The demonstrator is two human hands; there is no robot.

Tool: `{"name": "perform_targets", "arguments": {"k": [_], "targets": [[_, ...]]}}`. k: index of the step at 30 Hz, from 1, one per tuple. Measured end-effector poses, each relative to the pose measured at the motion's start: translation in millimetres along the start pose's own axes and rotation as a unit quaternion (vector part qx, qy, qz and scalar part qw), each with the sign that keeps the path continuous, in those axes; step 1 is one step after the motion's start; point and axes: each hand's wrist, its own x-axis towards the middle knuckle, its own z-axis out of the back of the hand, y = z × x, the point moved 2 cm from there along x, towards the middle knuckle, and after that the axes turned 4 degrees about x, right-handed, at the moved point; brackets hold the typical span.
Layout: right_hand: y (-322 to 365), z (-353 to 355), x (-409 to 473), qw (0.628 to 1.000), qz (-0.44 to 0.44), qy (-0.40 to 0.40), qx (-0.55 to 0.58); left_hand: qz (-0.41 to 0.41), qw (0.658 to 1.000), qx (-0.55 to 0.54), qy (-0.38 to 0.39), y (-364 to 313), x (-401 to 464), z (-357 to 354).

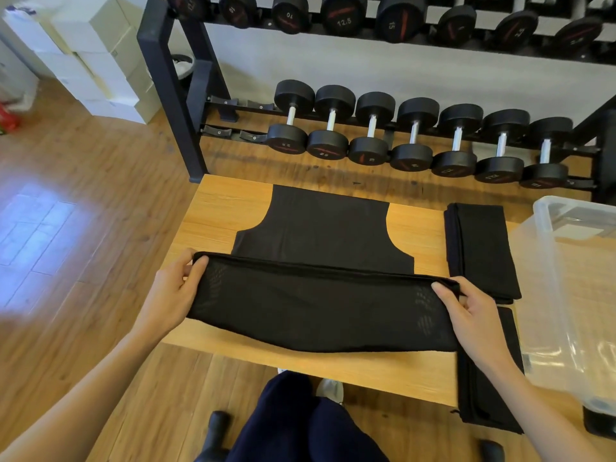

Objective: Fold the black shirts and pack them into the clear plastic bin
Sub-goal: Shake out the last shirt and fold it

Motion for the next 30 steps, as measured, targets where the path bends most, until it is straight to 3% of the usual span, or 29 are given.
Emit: {"name": "perform_targets", "arguments": {"k": [12,30], "targets": [[6,-9,89,0.999,0.015,-0.034,-0.031,-0.005,1.0,0.0,-0.026,-22,90,-15],[-18,-40,212,0.993,0.001,-0.066,-0.102,-0.011,0.999,0.05,-0.01,9,221,-72]]}}
